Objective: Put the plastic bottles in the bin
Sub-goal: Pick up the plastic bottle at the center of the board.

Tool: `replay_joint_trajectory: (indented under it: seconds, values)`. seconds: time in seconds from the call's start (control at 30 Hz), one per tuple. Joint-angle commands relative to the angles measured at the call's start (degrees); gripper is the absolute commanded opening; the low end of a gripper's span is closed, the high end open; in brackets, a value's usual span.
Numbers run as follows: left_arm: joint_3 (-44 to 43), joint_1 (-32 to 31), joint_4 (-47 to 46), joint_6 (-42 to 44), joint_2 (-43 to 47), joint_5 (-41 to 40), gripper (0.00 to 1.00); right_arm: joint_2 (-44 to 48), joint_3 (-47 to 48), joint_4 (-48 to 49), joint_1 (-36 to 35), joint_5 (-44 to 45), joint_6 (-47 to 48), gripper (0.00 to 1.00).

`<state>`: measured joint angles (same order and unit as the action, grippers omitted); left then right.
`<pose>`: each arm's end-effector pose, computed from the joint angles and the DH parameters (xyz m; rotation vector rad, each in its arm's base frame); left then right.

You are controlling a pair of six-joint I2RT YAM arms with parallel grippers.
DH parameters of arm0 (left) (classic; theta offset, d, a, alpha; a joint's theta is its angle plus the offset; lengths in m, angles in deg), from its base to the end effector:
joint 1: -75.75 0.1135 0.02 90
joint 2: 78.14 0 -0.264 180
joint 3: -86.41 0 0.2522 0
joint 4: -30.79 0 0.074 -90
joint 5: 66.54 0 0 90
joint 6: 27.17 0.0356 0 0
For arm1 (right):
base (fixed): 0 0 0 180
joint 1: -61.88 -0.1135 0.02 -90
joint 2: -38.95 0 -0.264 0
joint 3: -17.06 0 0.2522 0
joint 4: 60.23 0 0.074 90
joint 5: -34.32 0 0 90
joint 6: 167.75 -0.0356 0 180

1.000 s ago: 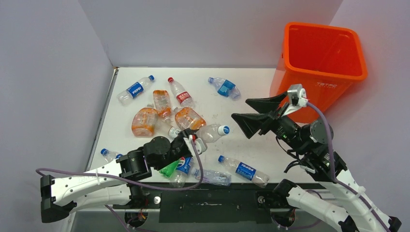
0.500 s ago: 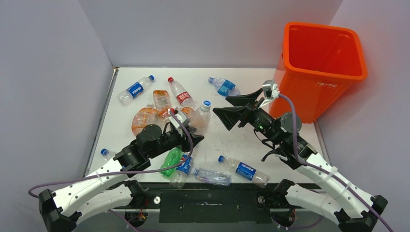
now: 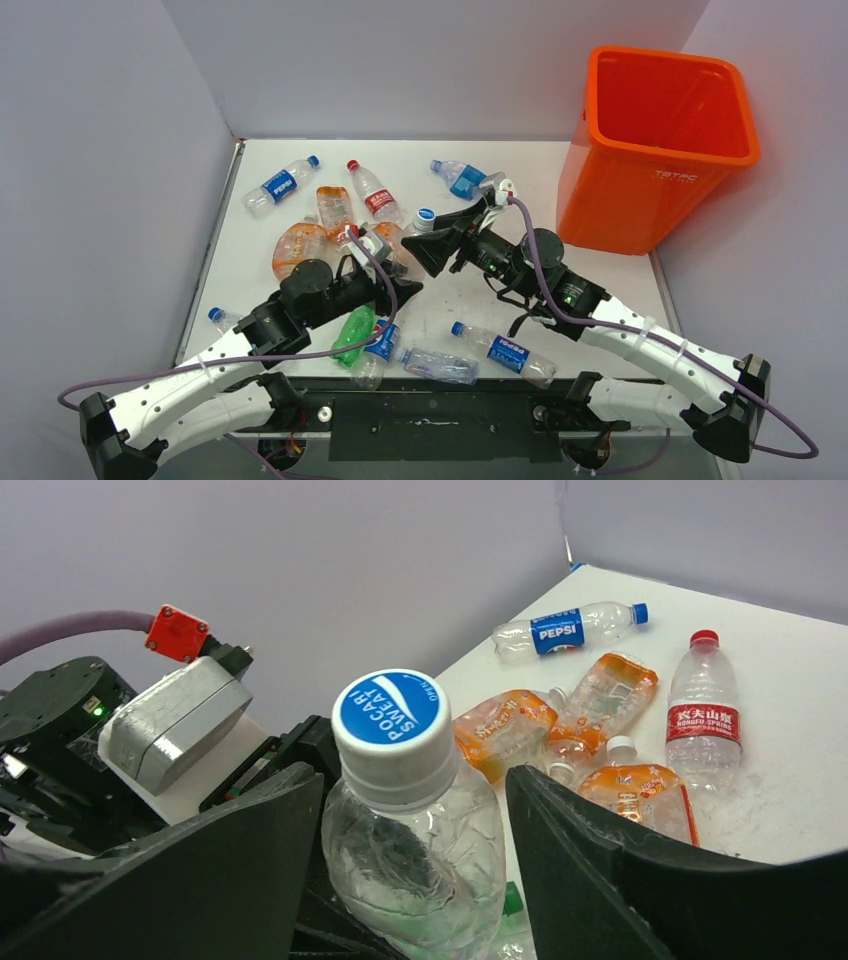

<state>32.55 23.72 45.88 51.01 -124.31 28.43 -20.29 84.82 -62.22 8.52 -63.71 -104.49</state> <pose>0.1179 -0.1561 0.3236 0.6765 1.6503 -0.8937 0.1410 0.1979 0.3901 -0.4843 1.5076 1.2235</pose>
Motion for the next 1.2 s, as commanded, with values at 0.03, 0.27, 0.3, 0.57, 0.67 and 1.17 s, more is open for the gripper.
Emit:
replay_joint_trajectory:
  seconds: [0.03, 0.27, 0.3, 0.57, 0.67, 1.17]
  values:
    - [0.1, 0.1, -3.8, 0.4, 1.2, 0.9, 0.0, -0.4, 2.0, 5.5, -0.4, 3.3, -0.3, 0.67]
    - [0.0, 0.0, -3.5, 0.8, 1.2, 1.3, 0.0, -1.4, 2.5, 7.1, -0.4, 5.8, -0.5, 0.77]
    - [-0.1, -0.1, -3.5, 0.9, 1.2, 1.3, 0.0, -1.5, 2.5, 7.2, -0.4, 6.0, -0.5, 0.76]
    - [0.2, -0.6, -3.5, 1.6, 1.3, 0.9, 0.0, -2.2, 2.7, 7.2, -0.4, 5.8, -0.2, 0.12]
    - [1.0, -1.1, -4.8, 2.8, 1.9, 0.6, 0.41, -2.3, 4.0, 4.7, -0.4, 6.4, 0.6, 0.05]
    - [10.2, -5.8, -15.0, 9.0, 14.6, -17.2, 0.96, -1.8, 34.8, -11.3, -0.3, 46.9, 34.3, 0.05]
